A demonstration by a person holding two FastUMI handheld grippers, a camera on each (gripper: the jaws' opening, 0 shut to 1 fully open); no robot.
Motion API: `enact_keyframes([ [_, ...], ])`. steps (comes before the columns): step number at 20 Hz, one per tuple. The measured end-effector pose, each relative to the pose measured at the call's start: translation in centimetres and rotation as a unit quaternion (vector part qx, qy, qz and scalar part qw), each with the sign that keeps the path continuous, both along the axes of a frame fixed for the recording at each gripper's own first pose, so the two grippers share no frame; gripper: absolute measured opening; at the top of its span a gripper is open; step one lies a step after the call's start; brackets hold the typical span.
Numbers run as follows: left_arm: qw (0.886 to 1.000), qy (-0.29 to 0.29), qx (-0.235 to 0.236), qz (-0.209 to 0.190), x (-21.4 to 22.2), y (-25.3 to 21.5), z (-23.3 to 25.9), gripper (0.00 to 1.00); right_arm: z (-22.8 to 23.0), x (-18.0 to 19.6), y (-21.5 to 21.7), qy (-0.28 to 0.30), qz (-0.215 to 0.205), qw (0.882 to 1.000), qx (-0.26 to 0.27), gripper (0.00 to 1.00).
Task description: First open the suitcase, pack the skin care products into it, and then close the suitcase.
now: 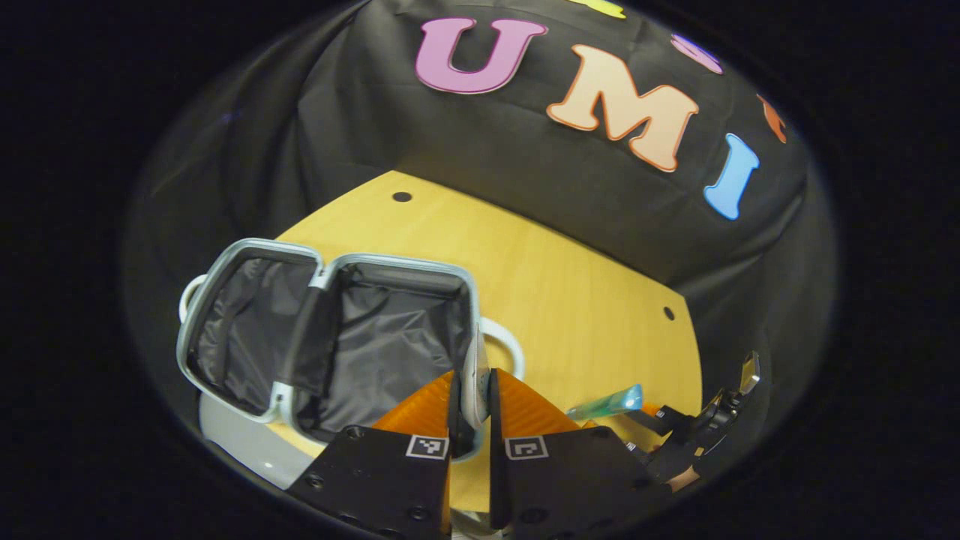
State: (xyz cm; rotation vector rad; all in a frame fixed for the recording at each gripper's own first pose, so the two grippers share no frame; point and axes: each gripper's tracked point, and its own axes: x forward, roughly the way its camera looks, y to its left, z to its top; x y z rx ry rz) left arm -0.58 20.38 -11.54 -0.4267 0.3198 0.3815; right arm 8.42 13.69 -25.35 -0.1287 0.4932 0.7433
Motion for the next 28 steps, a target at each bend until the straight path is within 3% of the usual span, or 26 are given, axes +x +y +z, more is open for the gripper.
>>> enact_keyframes([
  [2, 0.999, 0.032, 0.004, 0.017, -2.0, 2.4, -1.0, 0.13, -1.3, 0.4, 0.4, 0.002, 0.000, 1.000, -0.012, 0.99],
  [4, 0.998, 0.067, 0.009, 0.020, -3.1, 4.1, -2.4, 0.13, -1.8, 0.8, 0.9, -0.002, -0.002, 1.000, -0.011, 0.92],
  [5, 0.996, 0.085, 0.011, 0.021, -3.6, 4.9, -3.3, 0.13, -2.0, 1.2, 1.2, -0.005, -0.004, 1.000, -0.010, 0.82],
  [6, 0.995, 0.102, 0.011, 0.022, -4.0, 5.5, -4.1, 0.13, -2.3, 1.6, 1.4, -0.011, -0.008, 1.000, -0.011, 0.83],
  [7, 0.993, 0.115, 0.008, 0.018, -4.1, 5.7, -4.8, 0.13, -2.4, 1.8, 1.8, -0.013, -0.007, 1.000, -0.007, 0.72],
  [8, 0.992, 0.125, 0.000, 0.013, -4.1, 5.8, -5.5, 0.13, -2.8, 2.0, 2.2, -0.014, -0.013, 1.000, -0.009, 0.69],
  [9, 0.991, 0.136, -0.008, 0.008, -4.1, 6.1, -6.4, 0.13, -2.3, 2.1, 2.1, -0.023, -0.012, 1.000, -0.006, 0.55],
  [11, 0.988, 0.154, -0.019, 0.000, -3.9, 6.7, -7.5, 0.13, -2.7, 2.3, 2.7, -0.029, -0.007, 0.999, -0.014, 0.49],
  [15, 0.977, 0.207, -0.045, -0.011, -3.6, 8.1, -10.1, 0.13, -2.8, 1.9, 2.5, 0.008, -0.025, 1.000, -0.008, 0.48],
  [19, 0.965, 0.249, -0.069, -0.046, -3.1, 8.5, -12.2, 0.13, -1.3, 0.9, 2.0, 0.030, -0.055, 0.998, -0.003, 0.48],
  [22, 0.952, 0.295, -0.056, -0.060, -3.4, 10.0, -13.3, 0.17, 0.3, -1.1, 2.1, 0.061, -0.066, 0.996, 0.011, 0.47],
  [25, 0.951, 0.299, -0.032, -0.071, -2.8, 11.6, -12.6, 0.21, 2.2, -3.2, 3.1, 0.062, -0.061, 0.996, 0.001, 0.48],
  [28, 0.955, 0.285, -0.020, -0.086, -2.7, 12.3, -11.1, 0.49, 4.5, -5.6, 5.7, 0.074, -0.047, 0.996, 0.006, 0.48],
])
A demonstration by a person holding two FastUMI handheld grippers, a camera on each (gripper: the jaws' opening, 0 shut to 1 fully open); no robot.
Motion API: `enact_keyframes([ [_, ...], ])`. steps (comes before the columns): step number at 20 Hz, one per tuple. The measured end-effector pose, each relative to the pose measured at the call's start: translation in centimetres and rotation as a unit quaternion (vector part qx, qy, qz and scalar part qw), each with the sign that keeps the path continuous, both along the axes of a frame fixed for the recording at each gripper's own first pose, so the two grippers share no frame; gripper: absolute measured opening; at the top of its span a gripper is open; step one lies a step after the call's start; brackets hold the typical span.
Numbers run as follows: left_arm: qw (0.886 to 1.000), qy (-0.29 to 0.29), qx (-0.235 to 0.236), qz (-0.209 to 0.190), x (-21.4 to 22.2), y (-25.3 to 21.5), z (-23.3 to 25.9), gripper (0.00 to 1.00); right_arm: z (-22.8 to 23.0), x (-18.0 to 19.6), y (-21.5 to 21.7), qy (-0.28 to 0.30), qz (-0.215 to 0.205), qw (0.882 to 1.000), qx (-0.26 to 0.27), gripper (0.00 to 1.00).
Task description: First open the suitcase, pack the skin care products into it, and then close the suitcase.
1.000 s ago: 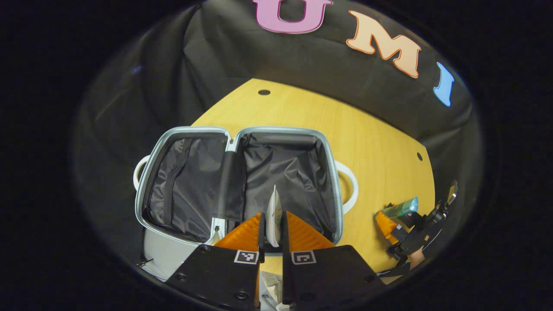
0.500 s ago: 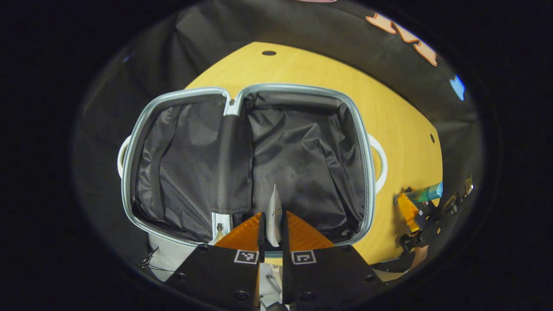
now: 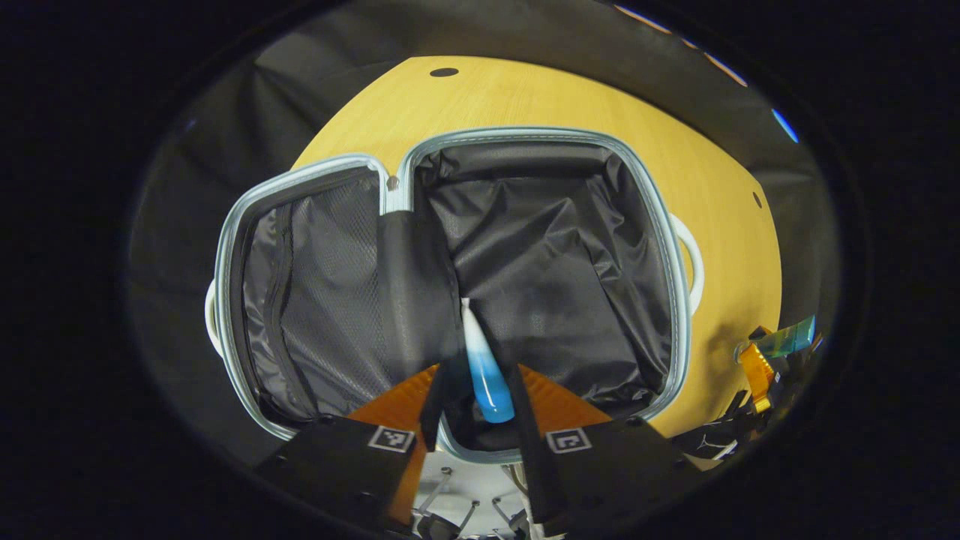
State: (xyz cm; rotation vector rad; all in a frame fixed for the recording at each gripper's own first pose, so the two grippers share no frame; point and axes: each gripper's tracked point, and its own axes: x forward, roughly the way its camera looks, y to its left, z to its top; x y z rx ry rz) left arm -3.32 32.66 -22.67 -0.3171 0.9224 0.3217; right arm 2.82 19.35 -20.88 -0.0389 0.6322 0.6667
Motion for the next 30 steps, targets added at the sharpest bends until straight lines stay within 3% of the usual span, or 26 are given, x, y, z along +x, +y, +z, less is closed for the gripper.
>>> enact_keyframes([
  [1, 1.000, -0.008, 0.009, -0.005, -0.2, 0.5, 0.5, 0.55, 0.8, -0.9, 1.4, 0.008, 0.007, 1.000, 0.010, 0.48],
  [4, 0.998, -0.043, 0.044, 0.010, -1.3, 2.2, 2.1, 0.92, 1.9, -2.6, 6.1, 0.019, 0.042, 0.999, 0.024, 0.48],
  [5, 0.997, -0.053, 0.058, 0.023, -2.4, 2.9, 2.8, 0.98, 2.0, -2.9, 7.5, 0.018, 0.056, 0.998, 0.020, 0.48],
  [15, 0.982, -0.118, 0.006, 0.146, -13.1, 6.0, 2.8, 0.98, -2.3, -5.2, 17.5, 0.074, 0.148, 0.985, -0.047, 0.48],
  [19, 0.971, -0.133, -0.010, 0.200, -16.9, 8.1, 2.1, 0.97, -6.6, -5.9, 18.1, 0.142, 0.149, 0.972, -0.116, 0.46],
  [23, 0.960, -0.141, -0.026, 0.240, -20.1, 10.2, 1.2, 0.97, -8.9, -6.2, 19.2, 0.173, 0.141, 0.962, -0.154, 0.48],
  [26, 0.950, -0.146, -0.037, 0.274, -22.3, 12.8, 0.4, 0.97, -10.1, -5.8, 19.1, 0.162, 0.144, 0.958, -0.187, 0.46],
  [27, 0.947, -0.146, -0.040, 0.284, -23.0, 13.6, 0.0, 0.97, -10.1, -5.8, 18.8, 0.162, 0.139, 0.957, -0.196, 0.51],
  [28, 0.945, -0.145, -0.043, 0.292, -23.5, 14.6, -0.4, 0.97, -9.9, -5.7, 18.8, 0.160, 0.137, 0.957, -0.197, 0.46],
  [30, 0.940, -0.144, -0.046, 0.305, -24.1, 17.0, -1.2, 0.97, -9.0, -5.8, 19.2, 0.159, 0.132, 0.962, -0.179, 0.52],
])
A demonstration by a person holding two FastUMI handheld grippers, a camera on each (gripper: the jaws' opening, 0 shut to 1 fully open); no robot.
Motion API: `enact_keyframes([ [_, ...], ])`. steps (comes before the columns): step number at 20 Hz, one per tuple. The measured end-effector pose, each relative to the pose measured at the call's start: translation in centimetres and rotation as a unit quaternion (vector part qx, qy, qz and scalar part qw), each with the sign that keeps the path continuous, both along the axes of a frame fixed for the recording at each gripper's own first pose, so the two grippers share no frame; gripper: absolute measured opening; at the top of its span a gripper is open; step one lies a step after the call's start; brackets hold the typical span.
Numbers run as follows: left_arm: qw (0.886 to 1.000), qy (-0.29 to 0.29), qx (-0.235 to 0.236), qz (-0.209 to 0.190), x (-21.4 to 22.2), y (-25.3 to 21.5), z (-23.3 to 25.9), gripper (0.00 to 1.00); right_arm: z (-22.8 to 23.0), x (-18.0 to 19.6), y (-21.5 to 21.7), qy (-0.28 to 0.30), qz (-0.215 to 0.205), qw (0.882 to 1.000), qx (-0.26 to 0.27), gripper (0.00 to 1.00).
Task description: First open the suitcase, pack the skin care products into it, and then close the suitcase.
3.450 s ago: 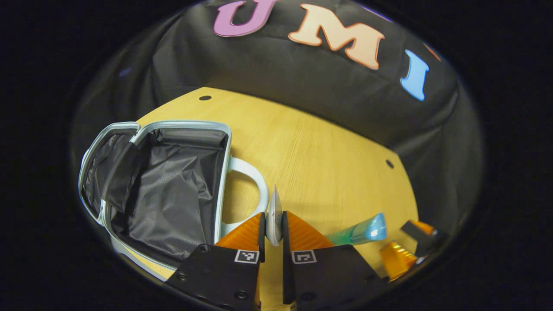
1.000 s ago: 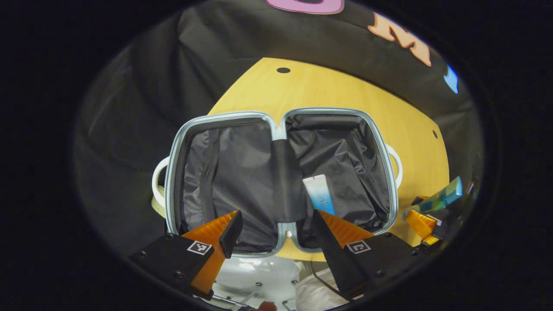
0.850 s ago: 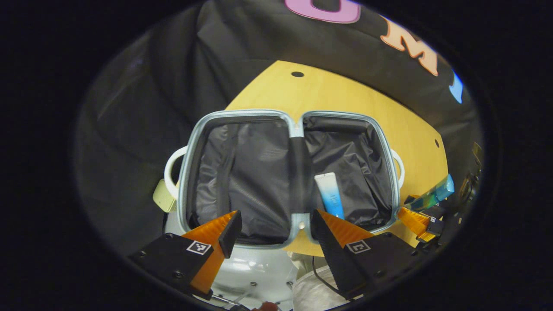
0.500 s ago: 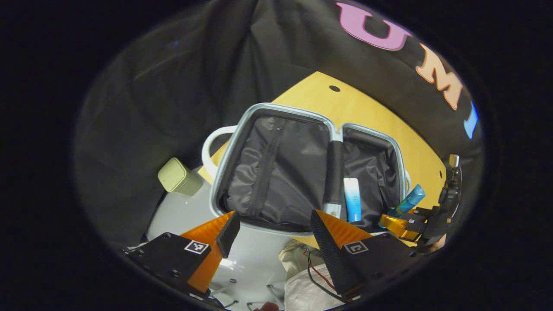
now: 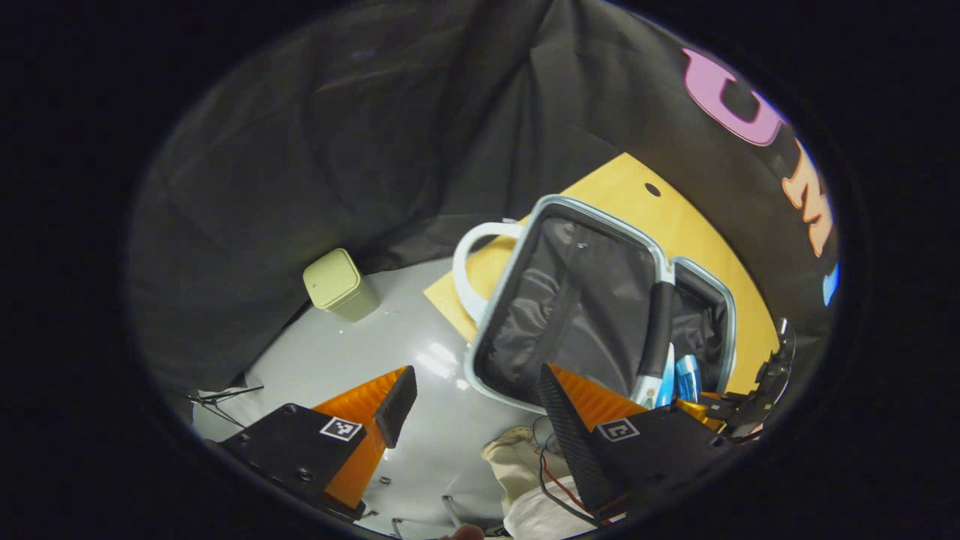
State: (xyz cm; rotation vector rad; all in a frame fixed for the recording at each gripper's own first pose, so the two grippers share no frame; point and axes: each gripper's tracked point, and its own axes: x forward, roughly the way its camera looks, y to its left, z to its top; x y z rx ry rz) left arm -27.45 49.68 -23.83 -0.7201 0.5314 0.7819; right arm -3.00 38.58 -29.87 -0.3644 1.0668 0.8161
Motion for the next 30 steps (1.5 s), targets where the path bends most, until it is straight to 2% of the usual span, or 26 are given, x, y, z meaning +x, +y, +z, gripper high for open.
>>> enact_keyframes([
  [1, 1.000, -0.004, -0.001, 0.006, 0.0, 1.1, -0.1, 0.97, 1.1, 0.0, 0.6, 0.002, -0.008, 1.000, 0.026, 0.47],
  [5, 0.999, -0.025, 0.003, 0.019, 0.8, 6.5, -0.4, 0.96, 5.6, 2.2, 1.2, -0.028, -0.057, 0.992, 0.109, 1.00],
  [9, 1.000, -0.026, -0.009, 0.006, 3.1, 10.0, -2.2, 0.96, 10.5, 4.5, -1.5, -0.064, -0.124, 0.976, 0.169, 0.98],
  [11, 0.999, -0.025, -0.020, -0.007, 4.5, 11.0, -3.0, 0.96, 12.2, 5.6, -4.4, -0.082, -0.157, 0.968, 0.177, 0.98],
  [12, 0.999, -0.023, -0.024, -0.015, 5.2, 11.6, -3.3, 0.95, 12.9, 6.0, -6.1, -0.091, -0.175, 0.964, 0.177, 0.94],
  [13, 0.999, -0.024, -0.031, -0.025, 6.1, 11.9, -4.0, 0.98, 13.5, 6.3, -7.9, -0.100, -0.193, 0.960, 0.175, 0.98],
  [15, 0.997, -0.028, -0.053, -0.044, 7.6, 11.9, -5.0, 0.85, 14.3, 6.6, -11.6, -0.116, -0.230, 0.951, 0.170, 0.98],
  [16, 0.995, -0.035, -0.067, -0.058, 8.4, 11.6, -5.4, 0.77, 14.7, 6.7, -13.5, -0.124, -0.247, 0.946, 0.168, 0.94],
  [17, 0.994, -0.042, -0.079, -0.066, 9.2, 11.4, -5.7, 0.71, 14.9, 6.7, -15.1, -0.132, -0.266, 0.941, 0.165, 0.98],
  [19, 0.991, -0.040, -0.106, -0.067, 10.0, 11.3, -6.5, 0.52, 15.3, 6.8, -18.3, -0.136, -0.305, 0.928, 0.167, 0.98],
  [20, 0.990, -0.041, -0.117, -0.068, 10.3, 11.2, -6.7, 0.34, 15.6, 6.7, -19.2, -0.134, -0.319, 0.922, 0.174, 0.98],
  [22, 0.990, -0.044, -0.120, -0.058, 10.4, 11.2, -6.8, 0.10, 15.6, 6.7, -21.0, -0.127, -0.344, 0.912, 0.184, 0.98],
  [23, 0.990, -0.049, -0.119, -0.054, 10.4, 11.4, -6.4, 0.11, 15.8, 6.7, -21.7, -0.127, -0.352, 0.908, 0.187, 0.98],
  [24, 0.990, -0.049, -0.118, -0.055, 10.5, 11.2, -6.6, 0.09, 15.8, 6.7, -22.2, -0.127, -0.358, 0.906, 0.190, 0.94],
  [25, 0.990, -0.047, -0.117, -0.057, 10.4, 11.2, -6.3, 0.07, 15.9, 6.8, -22.5, -0.126, -0.363, 0.902, 0.195, 0.98],
  [27, 0.990, -0.051, -0.120, -0.060, 10.6, 11.0, -5.9, 0.05, 16.2, 7.1, -22.6, -0.121, -0.370, 0.897, 0.209, 0.98],
  [30, 0.988, -0.066, -0.127, -0.061, 10.5, 10.4, -4.8, 0.02, 15.9, 7.2, -21.8, -0.120, -0.366, 0.896, 0.221, 0.98],
])
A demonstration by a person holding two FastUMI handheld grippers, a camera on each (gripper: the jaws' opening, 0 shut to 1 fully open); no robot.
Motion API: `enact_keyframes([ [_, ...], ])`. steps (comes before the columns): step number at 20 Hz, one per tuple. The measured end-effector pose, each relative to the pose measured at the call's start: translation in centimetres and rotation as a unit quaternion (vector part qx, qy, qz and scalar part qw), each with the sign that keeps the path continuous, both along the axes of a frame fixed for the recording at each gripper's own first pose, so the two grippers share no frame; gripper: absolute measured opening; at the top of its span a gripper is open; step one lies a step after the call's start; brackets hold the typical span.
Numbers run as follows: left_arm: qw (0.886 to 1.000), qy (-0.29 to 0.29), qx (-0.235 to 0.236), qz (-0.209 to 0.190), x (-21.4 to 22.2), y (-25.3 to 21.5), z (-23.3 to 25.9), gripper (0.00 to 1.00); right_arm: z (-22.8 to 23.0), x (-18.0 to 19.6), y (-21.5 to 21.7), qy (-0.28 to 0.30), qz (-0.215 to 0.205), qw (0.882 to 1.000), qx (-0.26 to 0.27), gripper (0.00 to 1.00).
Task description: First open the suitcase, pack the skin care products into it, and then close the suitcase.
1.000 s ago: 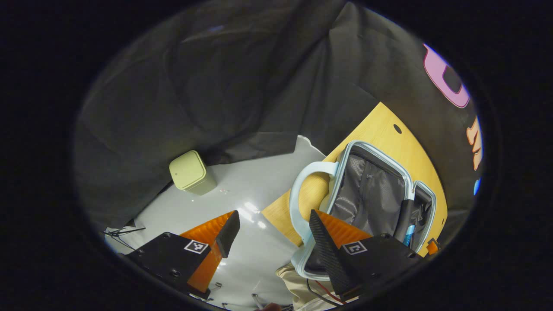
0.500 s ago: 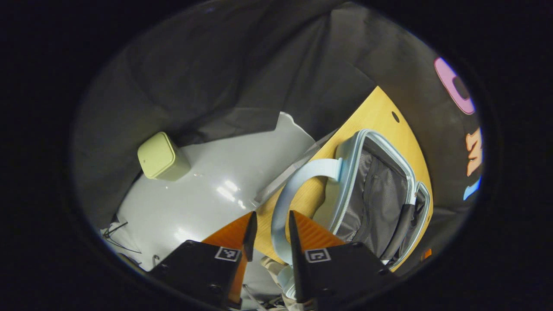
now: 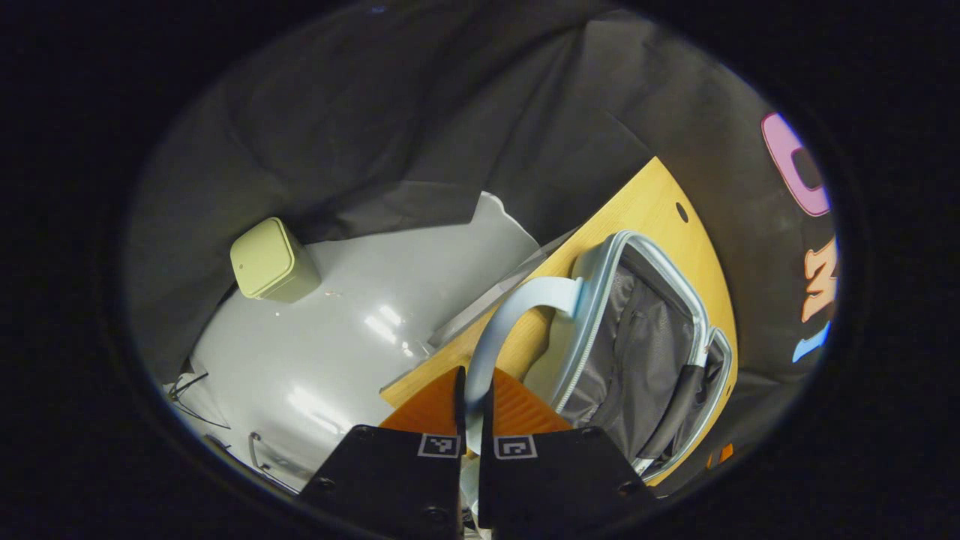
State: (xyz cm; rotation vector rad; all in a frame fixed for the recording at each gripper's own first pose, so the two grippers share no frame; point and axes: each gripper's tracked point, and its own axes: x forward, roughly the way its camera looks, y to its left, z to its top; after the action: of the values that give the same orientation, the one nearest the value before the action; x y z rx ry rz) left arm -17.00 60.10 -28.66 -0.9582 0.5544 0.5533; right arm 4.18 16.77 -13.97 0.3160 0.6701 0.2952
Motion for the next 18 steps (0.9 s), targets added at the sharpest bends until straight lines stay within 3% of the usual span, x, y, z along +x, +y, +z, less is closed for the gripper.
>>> enact_keyframes([
  [8, 0.999, -0.036, 0.040, -0.004, -1.4, -2.4, 8.6, 0.00, 0.4, -0.1, -0.7, -0.004, 0.012, 1.000, 0.024, 0.98],
  [18, 0.982, 0.015, 0.181, -0.056, -1.6, -11.1, 20.0, 0.00, 0.7, -0.2, -4.6, -0.018, 0.001, 0.996, 0.084, 0.98],
])
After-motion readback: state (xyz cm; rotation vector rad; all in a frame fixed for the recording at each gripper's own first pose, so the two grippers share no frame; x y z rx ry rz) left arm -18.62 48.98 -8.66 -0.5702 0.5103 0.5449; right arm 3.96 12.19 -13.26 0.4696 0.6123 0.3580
